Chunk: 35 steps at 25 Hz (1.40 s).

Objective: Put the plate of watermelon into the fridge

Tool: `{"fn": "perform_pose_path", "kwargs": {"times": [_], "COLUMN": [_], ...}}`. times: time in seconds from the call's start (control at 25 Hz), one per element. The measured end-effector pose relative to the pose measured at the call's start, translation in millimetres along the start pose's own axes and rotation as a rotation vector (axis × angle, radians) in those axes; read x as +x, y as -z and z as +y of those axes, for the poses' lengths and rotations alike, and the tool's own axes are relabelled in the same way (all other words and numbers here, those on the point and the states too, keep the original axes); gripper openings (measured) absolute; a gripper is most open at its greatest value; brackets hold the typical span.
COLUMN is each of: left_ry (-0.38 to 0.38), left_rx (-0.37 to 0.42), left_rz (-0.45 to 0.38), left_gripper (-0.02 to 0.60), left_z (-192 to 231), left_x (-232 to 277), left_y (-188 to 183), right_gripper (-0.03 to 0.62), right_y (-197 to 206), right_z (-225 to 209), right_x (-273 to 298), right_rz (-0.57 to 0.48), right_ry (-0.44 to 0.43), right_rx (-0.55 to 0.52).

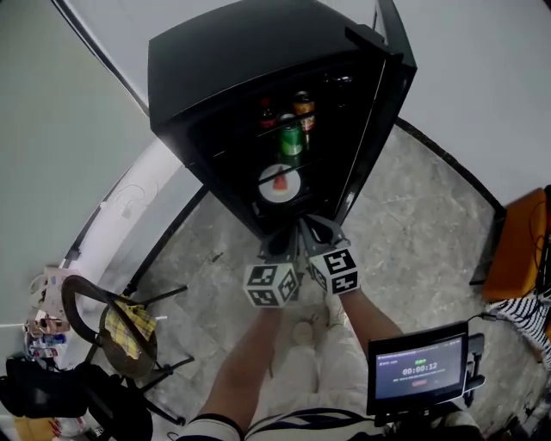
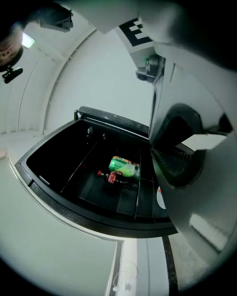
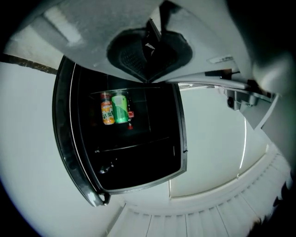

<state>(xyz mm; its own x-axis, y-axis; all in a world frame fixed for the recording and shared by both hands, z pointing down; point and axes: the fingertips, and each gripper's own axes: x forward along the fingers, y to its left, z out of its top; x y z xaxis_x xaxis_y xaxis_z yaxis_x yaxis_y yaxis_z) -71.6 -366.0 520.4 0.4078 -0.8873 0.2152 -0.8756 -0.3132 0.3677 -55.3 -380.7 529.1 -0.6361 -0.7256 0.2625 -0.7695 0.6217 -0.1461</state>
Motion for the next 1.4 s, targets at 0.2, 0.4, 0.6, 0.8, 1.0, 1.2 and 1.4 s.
{"fn": "perform_pose_path", "kwargs": {"times": [0.2,0.4,0.6,0.8,1.0,1.2,1.4], "left_ry": [0.018,0.028,0.030,0.008,-0.001,-0.007,-0.041], "left_rx": [0.008,0.002,0.029,0.056,0.058,0.060,0.056], "left_rz": [-0.016,-0.051,-0.067,-0.069,-0.106,-0.115,-0.153], "left_gripper": [0.002,0.002,0.002,0.002,0.002,0.002,0.002], "left_z": [-22,-43,-74,-109,-150,-171,-192], "left_x": [-28,-59,-81,-102,-124,-139,-162], "left_y": [-39,-69,-84,-80,-80,-67,-64], "right_gripper": [-0.003,-0.003,-0.003,-0.003,-0.003,-0.003,-0.003], "right_y": [-49,-81,-98,-102,-105,-100,-99], "right_z": [26,44,52,56,58,59,59], "right_x": [-27,-56,-91,-135,-180,-210,-248], "right_rz": [-0.042,-0.085,-0.094,-0.098,-0.094,-0.093,-0.102], "right_ry": [-0.006,-0.030,-0.051,-0.070,-0.089,-0.097,-0.086], "right_rx": [-0.013,-0.023,-0.014,-0.025,-0.046,-0.061,-0.049]}}
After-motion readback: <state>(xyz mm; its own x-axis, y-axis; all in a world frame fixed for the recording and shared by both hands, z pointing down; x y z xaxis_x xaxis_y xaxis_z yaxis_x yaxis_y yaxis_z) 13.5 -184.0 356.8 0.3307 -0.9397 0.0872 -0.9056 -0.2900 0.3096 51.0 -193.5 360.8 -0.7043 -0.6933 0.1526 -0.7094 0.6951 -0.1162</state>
